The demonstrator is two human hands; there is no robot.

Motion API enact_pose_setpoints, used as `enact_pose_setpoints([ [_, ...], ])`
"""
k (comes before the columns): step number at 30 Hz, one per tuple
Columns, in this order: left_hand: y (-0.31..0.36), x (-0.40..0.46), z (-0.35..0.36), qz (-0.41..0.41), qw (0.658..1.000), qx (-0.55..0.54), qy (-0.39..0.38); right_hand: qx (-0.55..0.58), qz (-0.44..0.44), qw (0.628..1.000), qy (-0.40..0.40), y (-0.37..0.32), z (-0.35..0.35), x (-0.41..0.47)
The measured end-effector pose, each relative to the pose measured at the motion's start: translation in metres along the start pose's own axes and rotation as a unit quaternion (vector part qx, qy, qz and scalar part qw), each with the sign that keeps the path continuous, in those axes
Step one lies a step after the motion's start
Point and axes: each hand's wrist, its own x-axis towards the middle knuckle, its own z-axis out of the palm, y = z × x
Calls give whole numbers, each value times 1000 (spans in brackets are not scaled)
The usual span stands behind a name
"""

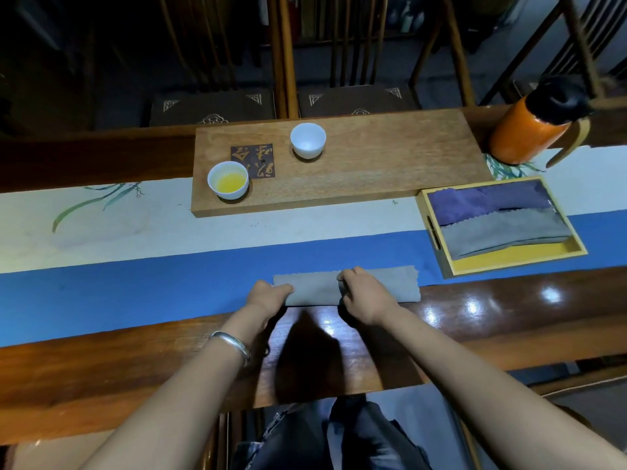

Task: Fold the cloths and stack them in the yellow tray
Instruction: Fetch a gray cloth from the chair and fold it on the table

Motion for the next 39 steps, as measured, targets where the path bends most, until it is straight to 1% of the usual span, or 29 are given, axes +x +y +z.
enact_pose_setpoints([
  [4, 13, -12, -4, 53, 997, -37, -31, 27, 1, 1000, 3, 2, -1, -4],
  [6, 27, -20, -1, 77, 995, -37, -54, 6, -14, 1000, 6, 2, -2, -11],
  [8, 40, -27, 6, 104, 992, -21, -69, -28, -22, 999, 32, -1, -1, -22],
  [9, 47, -31, 11, 122, 990, 1, -70, -23, -18, 998, 53, -4, 1, -28],
  [11, 55, -35, 19, 157, 983, 63, -67, 28, 7, 994, 103, -11, 4, -38],
  [13, 61, -39, 28, 195, 972, 107, -78, 112, 35, 981, 153, -15, 7, -45],
  [15, 70, -42, 36, 218, 964, 106, -105, 183, 59, 962, 193, -14, 5, -50],
  [18, 82, -41, 45, 202, 966, 51, -150, 195, 72, 952, 227, -3, 1, -58],
  [20, 87, -37, 52, 206, 958, 32, -196, 211, 85, 941, 251, 9, 0, -63],
  [22, 87, -34, 57, 249, 942, 64, -217, 268, 89, 923, 260, 16, -1, -68],
  [24, 86, -32, 67, 269, 931, 95, -228, 328, 86, 910, 240, 20, -2, -73],
  [27, 84, -27, 86, 235, 934, 77, -259, 364, 88, 899, 226, 24, 0, -71],
  [28, 84, -26, 92, 216, 937, 72, -267, 376, 107, 890, 236, 26, 1, -68],
  [30, 86, -25, 101, 193, 939, 70, -276, 406, 166, 855, 277, 34, 3, -61],
  [32, 86, -23, 107, 194, 939, 81, -273, 424, 215, 824, 308, 47, 3, -54],
  [34, 83, -20, 107, 204, 942, 92, -251, 420, 255, 814, 310, 61, 3, -48],
  [35, 80, -17, 105, 218, 944, 114, -221, 415, 274, 813, 304, 68, 3, -46],
  [37, 73, -11, 98, 247, 941, 189, -131, 391, 307, 817, 293, 80, 6, -42],
  [38, 68, -9, 93, 246, 941, 216, -85, 374, 318, 822, 290, 83, 7, -41],
  [39, 63, -8, 90, 233, 944, 228, -56, 359, 321, 828, 287, 86, 9, -39],
])
